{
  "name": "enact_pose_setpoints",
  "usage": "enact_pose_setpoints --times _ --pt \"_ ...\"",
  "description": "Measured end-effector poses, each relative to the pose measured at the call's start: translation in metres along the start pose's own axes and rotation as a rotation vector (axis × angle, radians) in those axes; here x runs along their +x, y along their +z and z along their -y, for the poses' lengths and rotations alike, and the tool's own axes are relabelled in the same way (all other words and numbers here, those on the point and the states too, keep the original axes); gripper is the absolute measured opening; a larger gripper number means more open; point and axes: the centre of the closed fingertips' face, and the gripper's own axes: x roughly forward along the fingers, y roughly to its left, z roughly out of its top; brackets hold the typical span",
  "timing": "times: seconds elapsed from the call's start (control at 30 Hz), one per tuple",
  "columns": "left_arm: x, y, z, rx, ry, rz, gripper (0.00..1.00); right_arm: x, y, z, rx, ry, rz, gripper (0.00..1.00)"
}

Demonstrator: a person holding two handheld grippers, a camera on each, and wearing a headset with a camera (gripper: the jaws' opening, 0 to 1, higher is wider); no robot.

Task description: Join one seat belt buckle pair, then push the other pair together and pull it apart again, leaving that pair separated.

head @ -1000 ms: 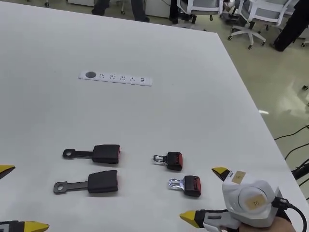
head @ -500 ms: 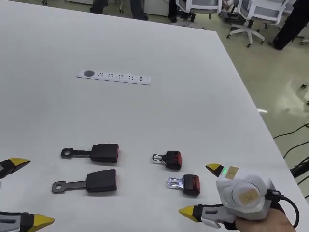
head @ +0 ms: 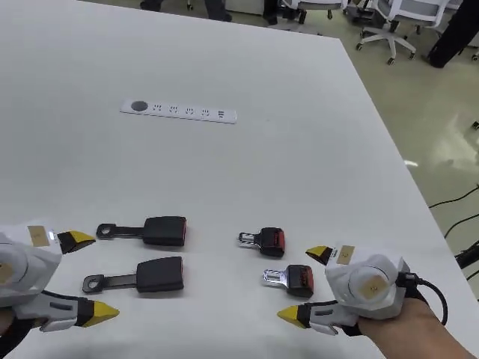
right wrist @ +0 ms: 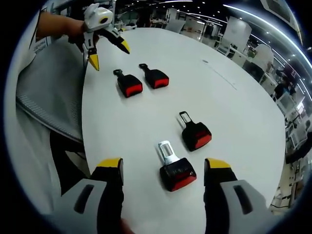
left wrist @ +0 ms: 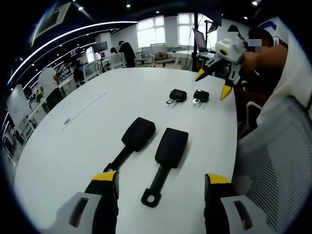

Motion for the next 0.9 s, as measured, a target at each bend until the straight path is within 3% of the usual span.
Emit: enact_pose_setpoints --times 0.1,0.27,0.53,0.63,0.7,0.77,0.9 --pt "0.01 -0.002 0.003 0.022 -0.036 -0.017 0.67 0.002 -0.003 0.002 -0.018 0.016 -0.011 0.63" --pt "0.019 0.007 0.007 0.035 -0.076 -0.021 0.62 0.01 -0.013 0.005 -0.027 0.056 -0.034 0.56" --pt "0.04 0.012 0.003 0.051 -0.114 -0.046 0.56 0.021 -0.022 0.011 -0.067 0.107 -0.074 0.53" --pt "0.047 0.009 0.002 0.075 -0.135 -0.073 0.5 0.023 -0.026 0.011 -0.085 0.129 -0.088 0.51" --pt "0.055 0.008 0.0 0.092 -0.14 -0.081 0.5 0.021 -0.025 0.011 -0.094 0.139 -0.095 0.51" --pt "0.055 0.018 0.003 0.096 -0.151 -0.079 0.5 0.023 -0.027 0.014 -0.098 0.155 -0.098 0.47" --pt "0.061 0.018 0.007 0.111 -0.174 -0.092 0.49 0.027 -0.035 0.016 -0.109 0.179 -0.117 0.44"
